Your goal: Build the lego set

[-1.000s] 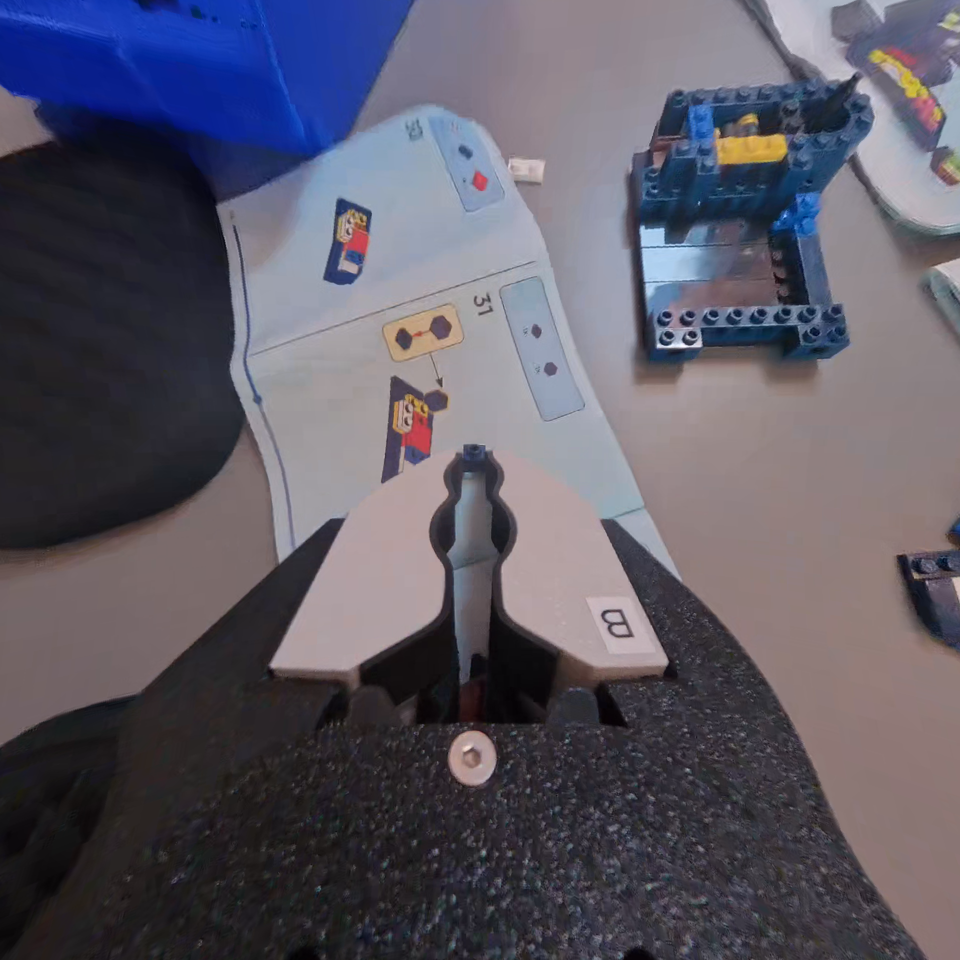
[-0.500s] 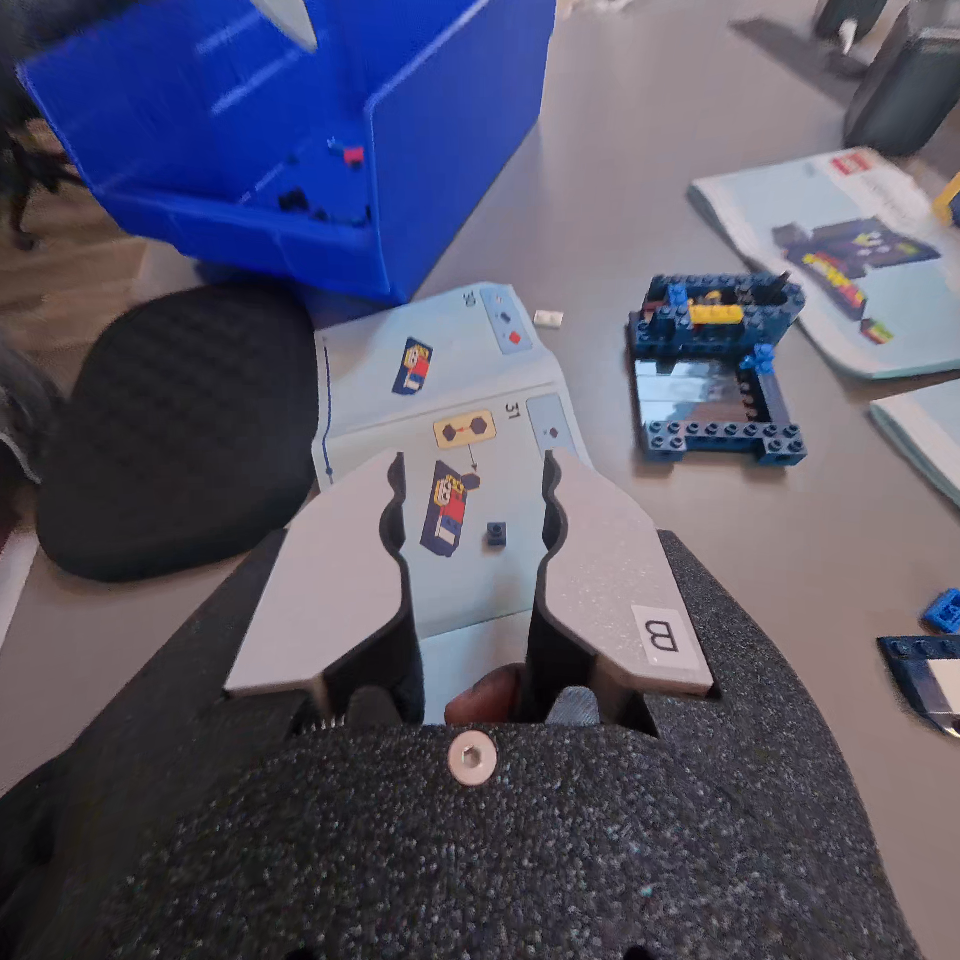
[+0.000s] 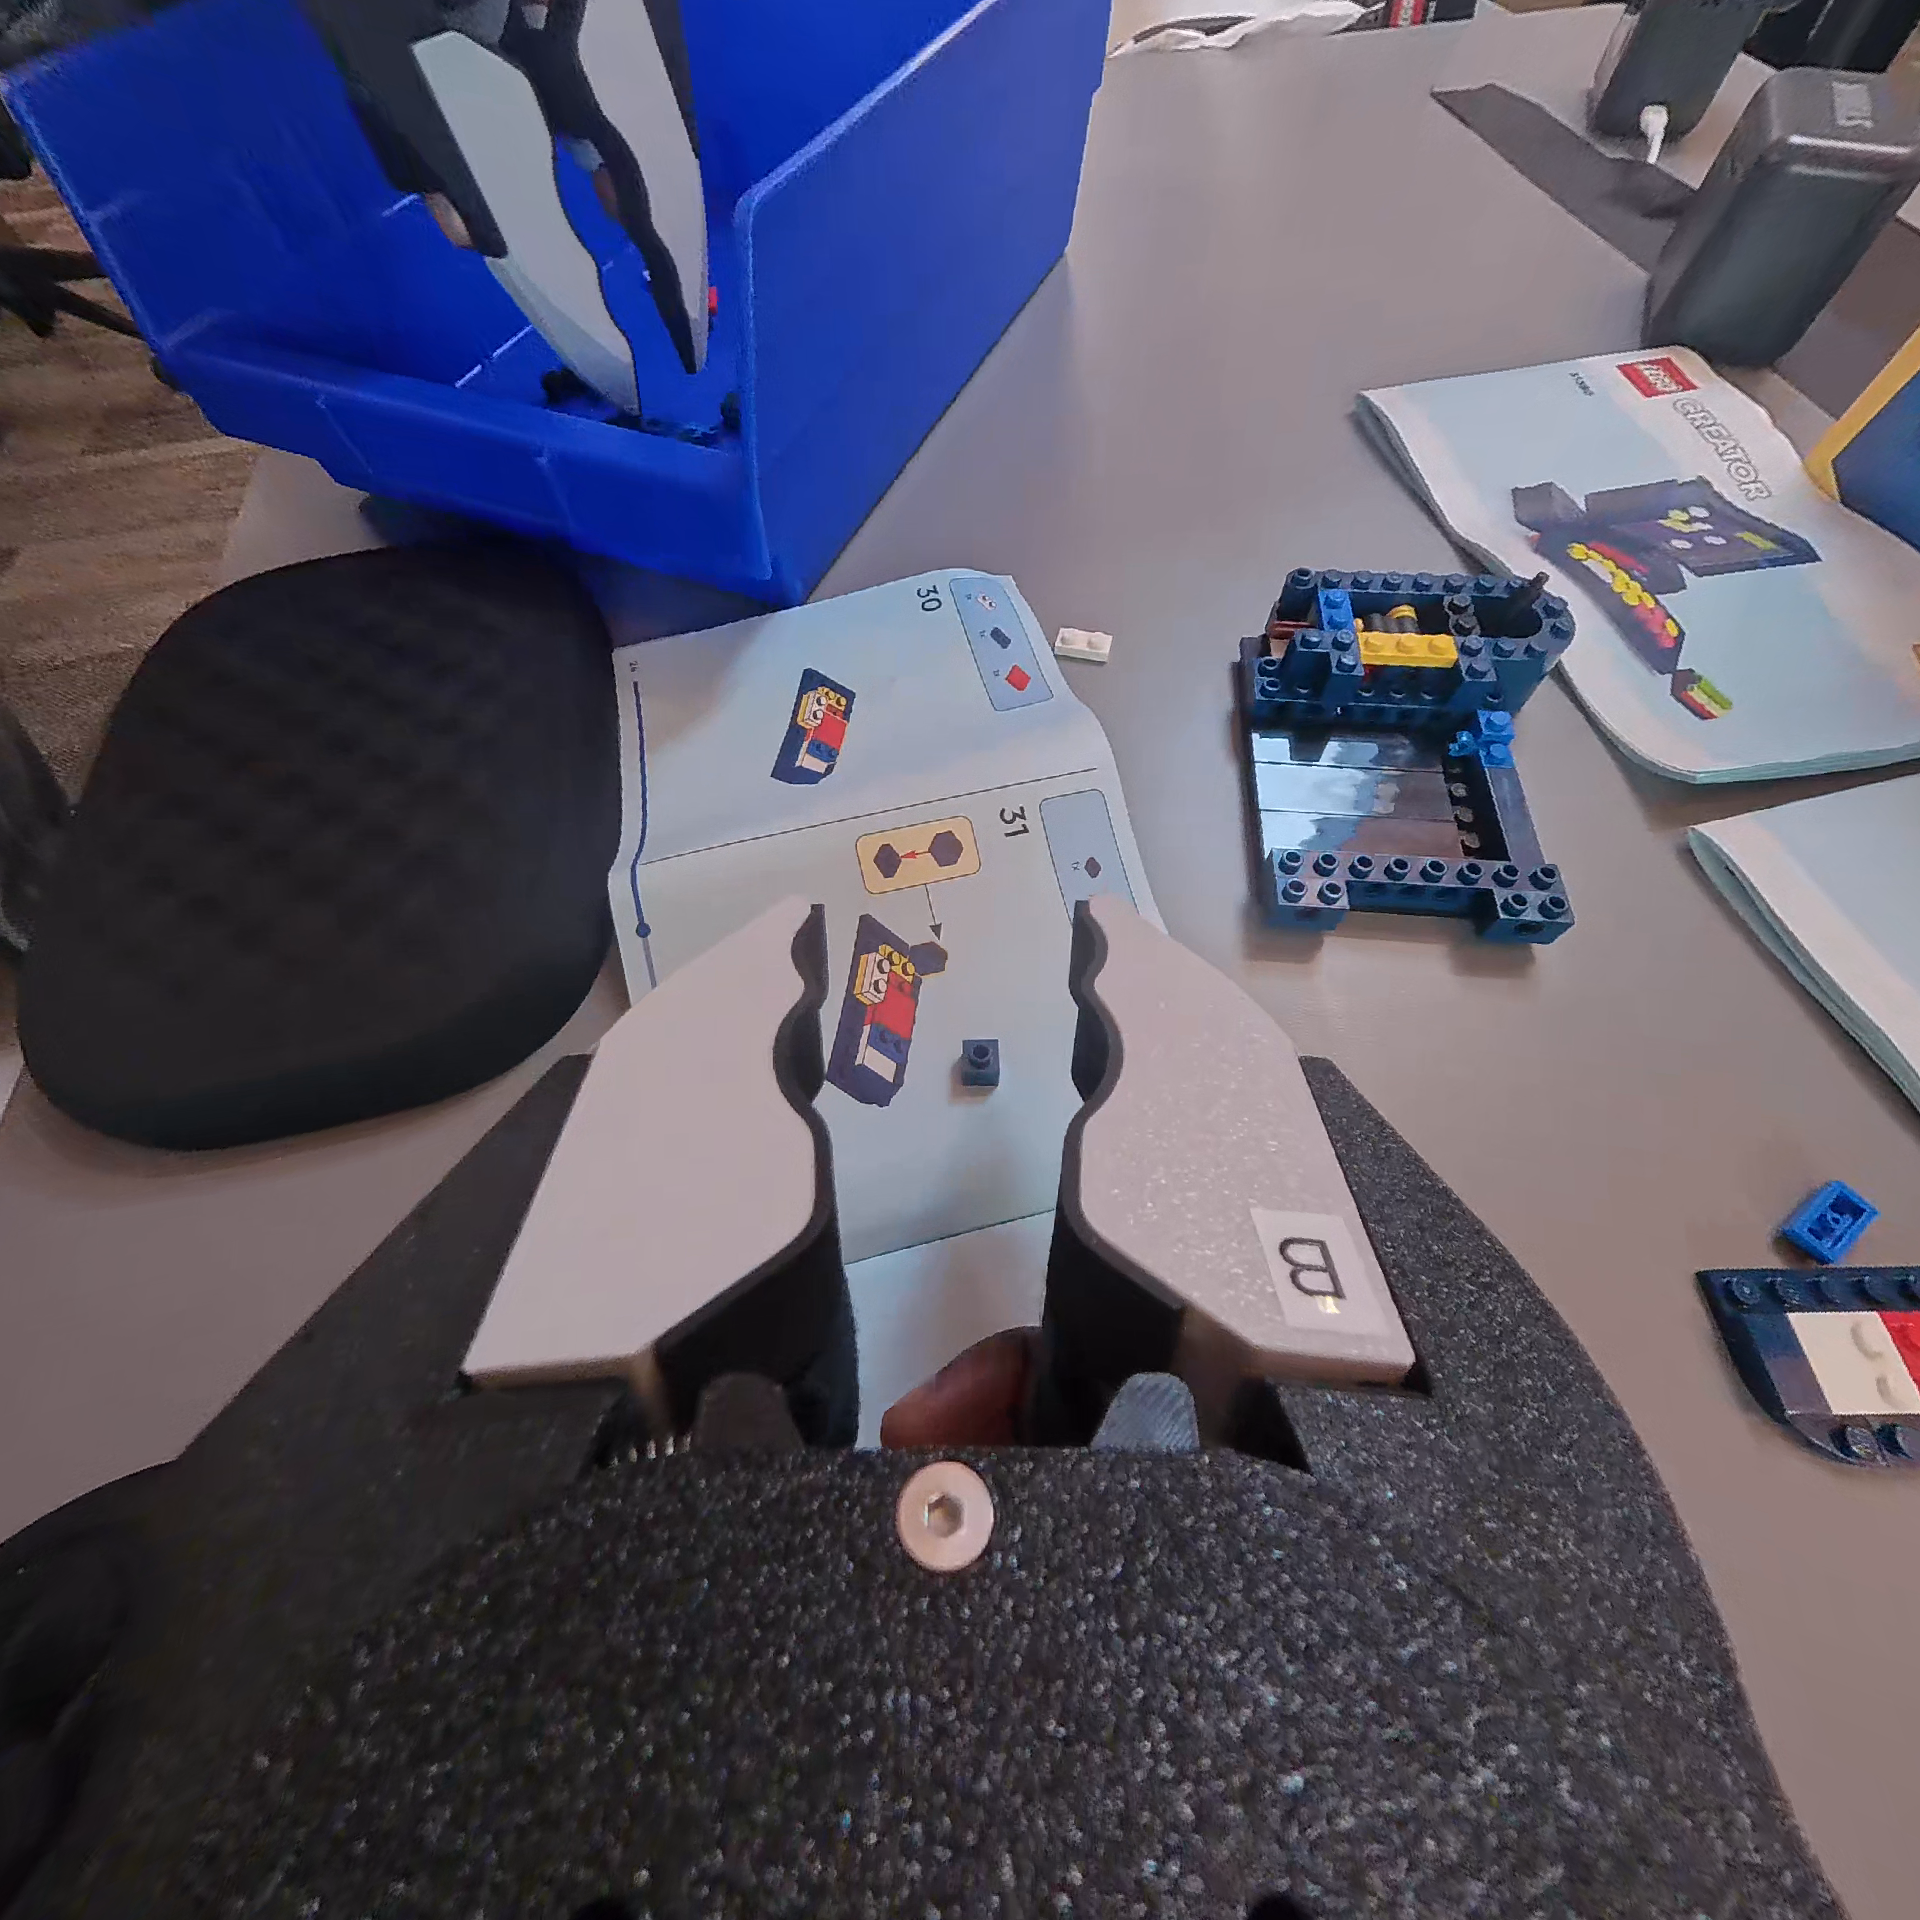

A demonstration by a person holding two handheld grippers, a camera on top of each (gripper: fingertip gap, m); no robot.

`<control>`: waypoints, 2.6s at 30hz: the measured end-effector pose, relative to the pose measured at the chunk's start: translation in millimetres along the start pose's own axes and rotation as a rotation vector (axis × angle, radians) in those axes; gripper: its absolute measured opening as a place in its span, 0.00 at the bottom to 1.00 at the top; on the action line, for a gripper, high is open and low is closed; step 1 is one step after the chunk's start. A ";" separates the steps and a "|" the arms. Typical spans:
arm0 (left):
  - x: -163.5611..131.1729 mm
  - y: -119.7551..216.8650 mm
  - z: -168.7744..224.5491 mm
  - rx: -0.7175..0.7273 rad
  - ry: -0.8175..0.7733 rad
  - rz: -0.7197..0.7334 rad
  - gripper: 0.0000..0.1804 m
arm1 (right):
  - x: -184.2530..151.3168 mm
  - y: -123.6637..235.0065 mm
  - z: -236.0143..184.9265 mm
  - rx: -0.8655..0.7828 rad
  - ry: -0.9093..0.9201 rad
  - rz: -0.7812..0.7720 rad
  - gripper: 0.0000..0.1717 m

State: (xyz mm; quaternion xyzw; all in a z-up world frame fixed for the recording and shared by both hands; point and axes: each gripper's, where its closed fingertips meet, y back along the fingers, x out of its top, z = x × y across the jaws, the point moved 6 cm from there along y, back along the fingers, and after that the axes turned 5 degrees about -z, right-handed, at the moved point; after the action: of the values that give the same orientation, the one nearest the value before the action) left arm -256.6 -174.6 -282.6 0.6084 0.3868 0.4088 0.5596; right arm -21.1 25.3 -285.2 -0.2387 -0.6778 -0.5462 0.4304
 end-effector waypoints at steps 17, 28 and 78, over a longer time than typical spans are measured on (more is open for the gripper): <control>-8.9 78.1 -7.3 0.270 0.116 0.358 0.00 | -2.2 -0.1 0.7 -0.019 0.012 -0.014 0.25; -19.8 124.2 -17.1 0.286 0.199 0.667 0.00 | -2.0 0.4 0.1 -0.022 0.016 -0.012 0.24; 27.5 -21.5 -108.3 -0.053 -0.034 0.197 0.11 | -3.8 -1.2 -2.9 -0.015 0.052 -0.042 0.24</control>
State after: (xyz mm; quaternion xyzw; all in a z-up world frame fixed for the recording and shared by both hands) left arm -347.5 -108.1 -298.1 0.6353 0.3046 0.4616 0.5390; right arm -19.1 22.7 -289.0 -0.2132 -0.6672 -0.5662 0.4345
